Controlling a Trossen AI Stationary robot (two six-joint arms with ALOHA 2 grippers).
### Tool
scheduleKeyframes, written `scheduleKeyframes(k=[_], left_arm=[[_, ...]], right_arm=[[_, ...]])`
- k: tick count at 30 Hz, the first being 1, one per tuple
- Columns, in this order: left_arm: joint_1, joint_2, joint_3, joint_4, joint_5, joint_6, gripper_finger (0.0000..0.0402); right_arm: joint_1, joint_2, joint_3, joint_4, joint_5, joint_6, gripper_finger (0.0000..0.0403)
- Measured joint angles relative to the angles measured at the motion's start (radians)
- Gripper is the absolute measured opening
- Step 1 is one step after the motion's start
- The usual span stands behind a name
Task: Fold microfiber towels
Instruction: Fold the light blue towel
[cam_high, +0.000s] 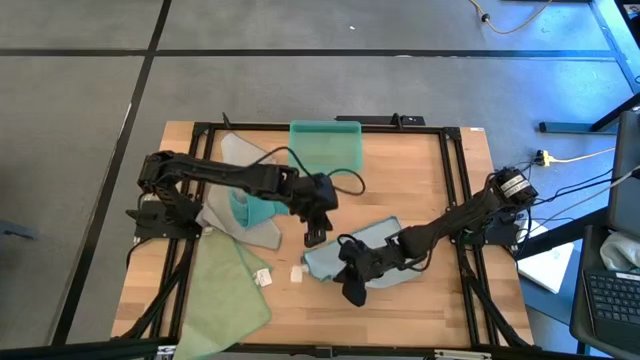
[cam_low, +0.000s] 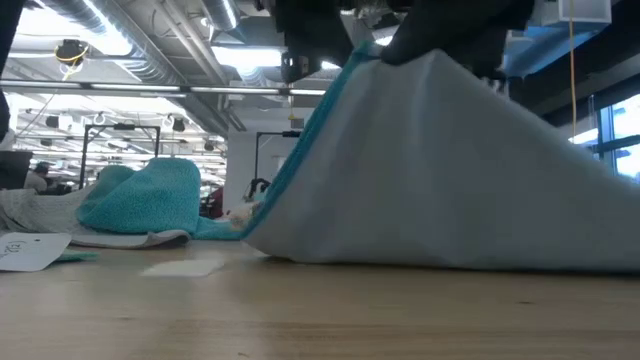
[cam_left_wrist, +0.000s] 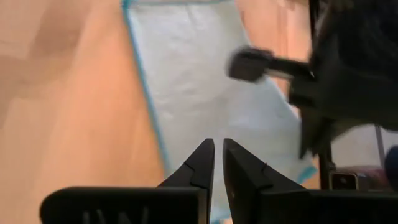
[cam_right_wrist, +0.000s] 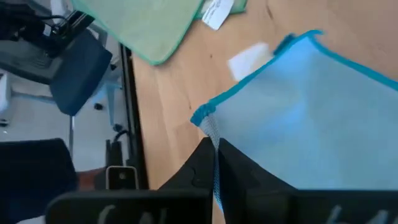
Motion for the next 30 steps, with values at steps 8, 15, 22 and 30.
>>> scheduleKeyframes(k=[8,15,22,30], left_arm=[[0.049,0.001,0.000,-0.022,0.008,0.019,0.0025],[0.047,0.001,-0.001,-0.053,0.029,0.044,0.0015],[0.032,0.002,-0.001,-0.054,0.029,0.049,0.0018],[0.023,0.002,-0.001,-0.053,0.030,0.043,0.0016]], right_arm=[[0.086,-0.031,0.000,-0.032,0.289,0.264,0.0006],[0.185,-0.085,0.000,-0.284,0.436,0.489,0.0006],[0.296,-0.102,0.000,-0.629,0.421,0.782,0.0006],[0.373,-0.102,0.000,-0.864,0.395,0.958,0.0006]])
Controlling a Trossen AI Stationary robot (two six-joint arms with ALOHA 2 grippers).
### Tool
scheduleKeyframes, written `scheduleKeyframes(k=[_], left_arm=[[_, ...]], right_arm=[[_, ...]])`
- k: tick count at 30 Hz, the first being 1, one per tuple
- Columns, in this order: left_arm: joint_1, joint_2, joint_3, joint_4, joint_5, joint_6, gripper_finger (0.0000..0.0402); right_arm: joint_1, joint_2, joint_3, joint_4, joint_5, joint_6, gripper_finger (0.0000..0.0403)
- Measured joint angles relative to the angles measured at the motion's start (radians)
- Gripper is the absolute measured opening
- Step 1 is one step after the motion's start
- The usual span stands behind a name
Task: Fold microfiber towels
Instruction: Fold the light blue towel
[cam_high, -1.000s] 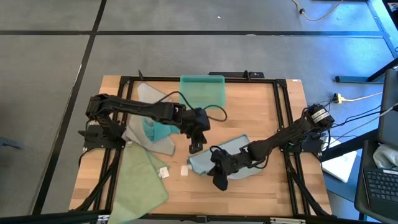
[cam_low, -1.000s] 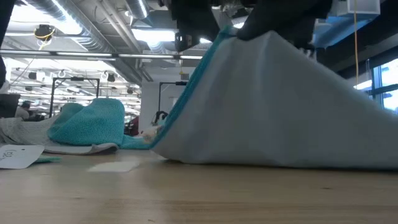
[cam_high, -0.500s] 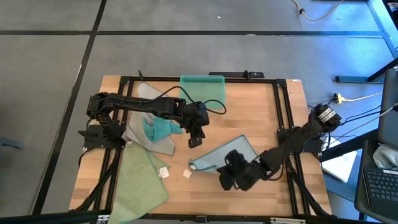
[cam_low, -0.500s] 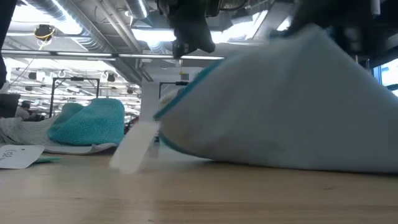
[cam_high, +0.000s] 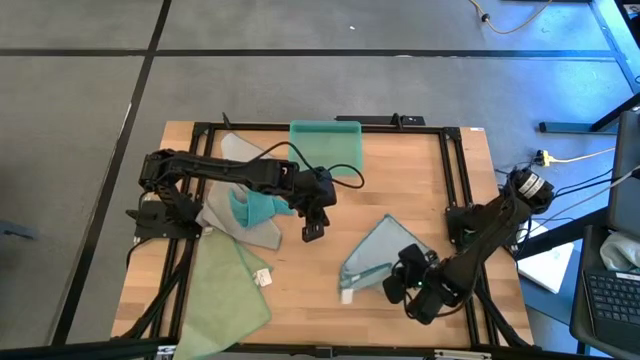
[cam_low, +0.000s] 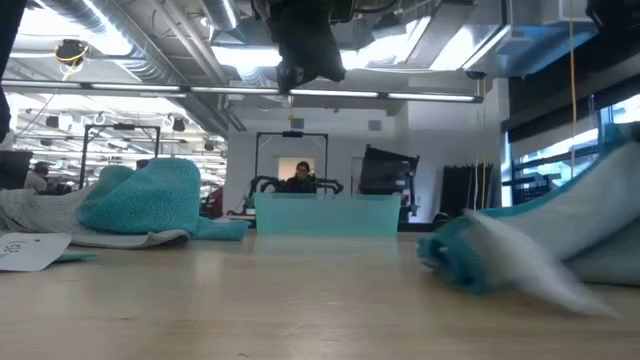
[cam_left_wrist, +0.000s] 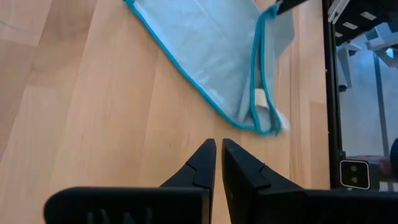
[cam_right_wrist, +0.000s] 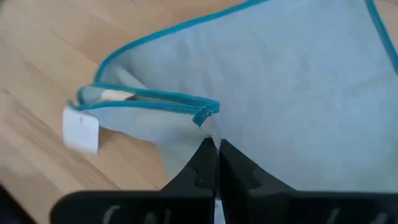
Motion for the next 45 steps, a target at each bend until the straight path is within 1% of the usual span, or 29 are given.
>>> scheduleKeyframes(k=[3,7,9,14,17,19,21,24,28,30,33,39,43,45], left_arm=[[-0.008,0.000,-0.001,0.022,0.019,-0.001,0.0012],[-0.040,0.001,-0.001,0.135,0.142,-0.007,0.0018],[-0.070,0.001,-0.001,0.202,0.177,-0.002,0.0027],[-0.159,0.019,0.000,0.294,0.155,0.060,0.0072],[-0.203,0.065,-0.001,0.312,0.149,0.064,0.0100],[-0.227,0.100,-0.001,0.318,0.144,0.033,0.0114],[-0.245,0.135,-0.001,0.360,0.132,-0.017,0.0121],[-0.268,0.183,-0.001,0.428,0.121,-0.088,0.0123],[-0.300,0.244,-0.001,0.519,0.109,-0.180,0.0124],[-0.318,0.268,-0.001,0.544,0.087,-0.222,0.0124],[-0.346,0.294,-0.001,0.558,0.021,-0.268,0.0124],[-0.403,0.302,-0.001,0.586,-0.193,-0.288,0.0124],[-0.428,0.304,-0.001,0.580,-0.359,-0.288,0.0124],[-0.423,0.308,-0.001,0.578,-0.418,-0.292,0.0124]], right_arm=[[0.005,0.000,0.000,-0.005,0.000,-0.018,0.0006],[0.004,0.000,0.000,0.019,0.005,-0.020,0.0006],[0.004,0.000,0.000,0.024,0.007,-0.022,0.0006],[-0.010,0.000,0.000,0.045,0.034,-0.026,0.0006],[-0.017,0.000,0.000,0.054,0.034,-0.029,0.0006],[-0.019,0.000,0.000,0.076,0.034,-0.042,0.0006],[-0.023,0.000,0.000,0.108,0.034,-0.056,0.0006],[-0.033,-0.001,0.012,0.150,0.036,-0.113,0.0006],[-0.048,-0.002,0.039,0.155,0.038,-0.204,0.0006],[-0.055,-0.002,0.045,0.153,0.036,-0.238,0.0006],[-0.059,-0.002,0.047,0.153,0.028,-0.260,0.0006],[-0.060,-0.002,0.047,0.155,0.033,-0.275,0.0006],[-0.060,-0.002,0.047,0.193,0.034,-0.373,0.0006],[-0.060,-0.002,0.047,0.250,0.033,-0.470,0.0006]])
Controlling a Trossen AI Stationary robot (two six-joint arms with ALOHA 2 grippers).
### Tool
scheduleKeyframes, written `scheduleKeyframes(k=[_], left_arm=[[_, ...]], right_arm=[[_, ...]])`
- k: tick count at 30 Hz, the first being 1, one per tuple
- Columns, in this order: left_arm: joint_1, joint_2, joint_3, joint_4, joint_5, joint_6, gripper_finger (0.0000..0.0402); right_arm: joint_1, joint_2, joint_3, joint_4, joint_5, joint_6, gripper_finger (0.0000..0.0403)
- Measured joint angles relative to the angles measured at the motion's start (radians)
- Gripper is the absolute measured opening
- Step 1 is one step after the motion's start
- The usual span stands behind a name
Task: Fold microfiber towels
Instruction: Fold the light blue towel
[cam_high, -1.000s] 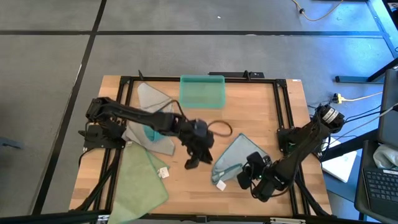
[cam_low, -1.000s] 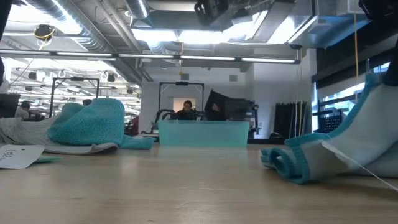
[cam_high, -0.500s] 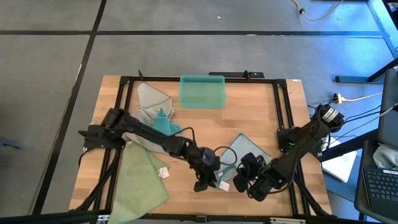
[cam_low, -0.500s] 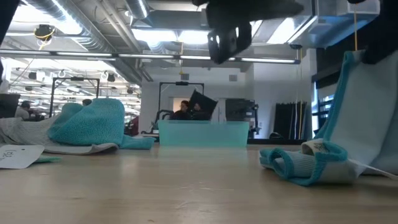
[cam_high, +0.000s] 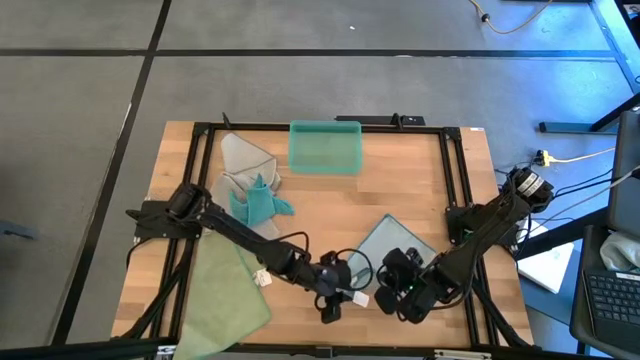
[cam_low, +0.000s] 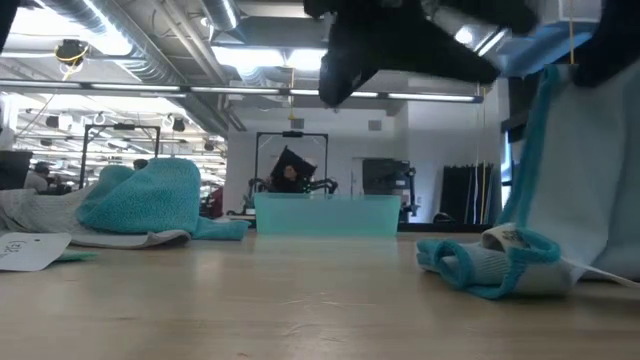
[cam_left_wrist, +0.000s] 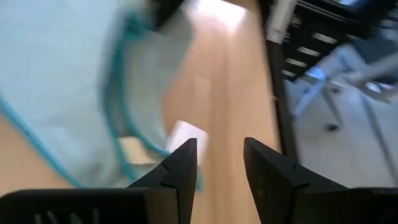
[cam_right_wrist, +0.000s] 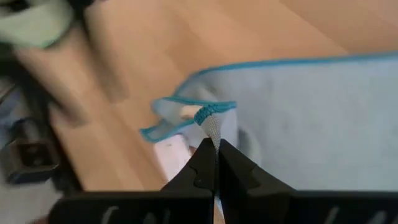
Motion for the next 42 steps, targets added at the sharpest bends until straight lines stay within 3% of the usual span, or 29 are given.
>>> scheduleKeyframes(k=[5,8,16,28,42], left_arm=[[0.042,0.000,0.000,0.080,-0.028,-0.086,0.0124],[0.053,-0.001,0.000,0.150,0.010,-0.107,0.0124],[0.060,-0.002,0.000,0.218,0.149,-0.153,0.0124],[0.085,-0.011,0.001,0.214,0.429,-0.182,0.0124],[0.078,-0.025,0.002,0.110,0.403,-0.178,0.0124]], right_arm=[[0.000,0.000,0.000,0.238,-0.047,-0.338,0.0006],[-0.001,0.000,0.019,0.305,-0.086,-0.443,0.0006],[-0.002,-0.003,0.089,0.157,-0.090,-0.451,0.0006],[-0.019,-0.003,0.089,0.099,-0.135,-0.443,0.0007],[-0.038,-0.003,0.088,0.110,-0.140,-0.444,0.0007]])
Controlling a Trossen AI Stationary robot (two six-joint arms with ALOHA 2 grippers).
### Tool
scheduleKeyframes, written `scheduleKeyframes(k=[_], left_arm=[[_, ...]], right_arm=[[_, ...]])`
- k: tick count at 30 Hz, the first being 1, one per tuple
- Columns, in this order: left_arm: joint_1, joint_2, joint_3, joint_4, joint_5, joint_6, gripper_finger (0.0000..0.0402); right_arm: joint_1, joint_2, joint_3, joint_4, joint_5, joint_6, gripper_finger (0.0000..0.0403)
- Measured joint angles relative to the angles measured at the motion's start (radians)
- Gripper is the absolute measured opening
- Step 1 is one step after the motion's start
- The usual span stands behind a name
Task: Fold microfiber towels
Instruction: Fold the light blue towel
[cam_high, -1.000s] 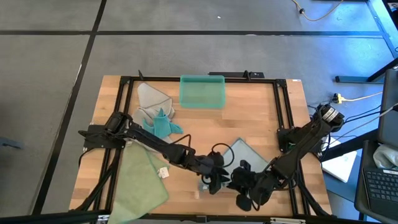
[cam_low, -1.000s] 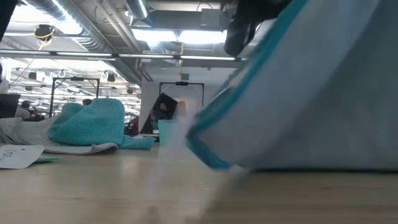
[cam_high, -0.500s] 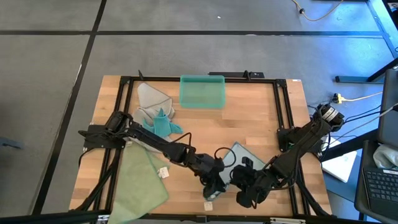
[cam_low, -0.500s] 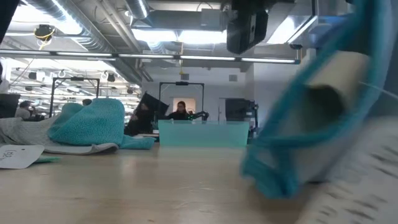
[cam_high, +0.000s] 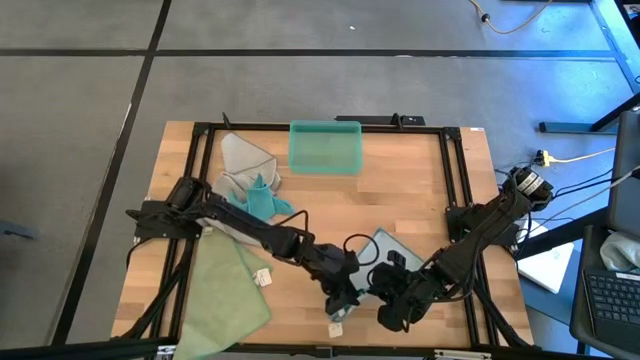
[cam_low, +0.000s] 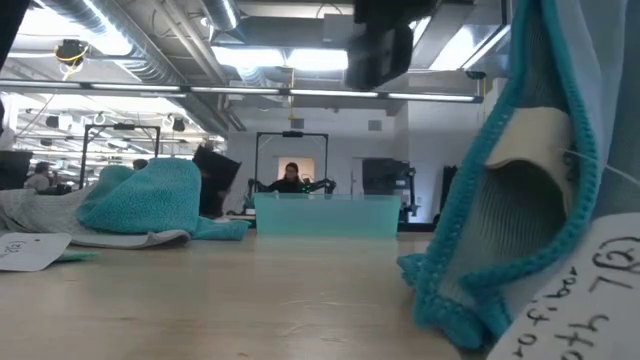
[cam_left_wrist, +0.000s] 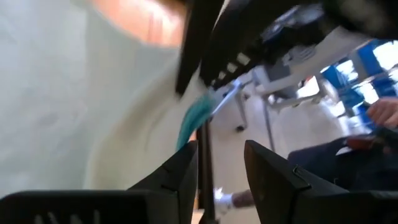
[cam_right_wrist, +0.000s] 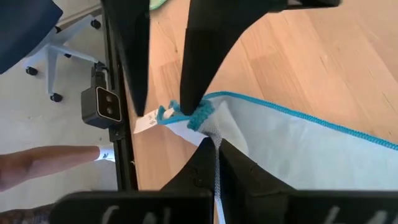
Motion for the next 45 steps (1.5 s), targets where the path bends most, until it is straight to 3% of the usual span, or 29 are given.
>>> scheduleKeyframes(k=[17,26,45], left_arm=[[-0.005,-0.036,0.000,-0.068,-0.053,0.053,0.0124],[-0.010,-0.036,0.000,-0.073,-0.174,0.059,0.0124],[-0.043,0.005,-0.001,0.001,-0.214,0.049,0.0124]], right_arm=[[0.004,0.001,0.000,0.002,-0.020,-0.002,0.0007],[0.004,0.001,0.000,0.003,-0.018,-0.002,0.0007],[-0.018,0.001,-0.001,0.017,-0.018,0.003,0.0007]])
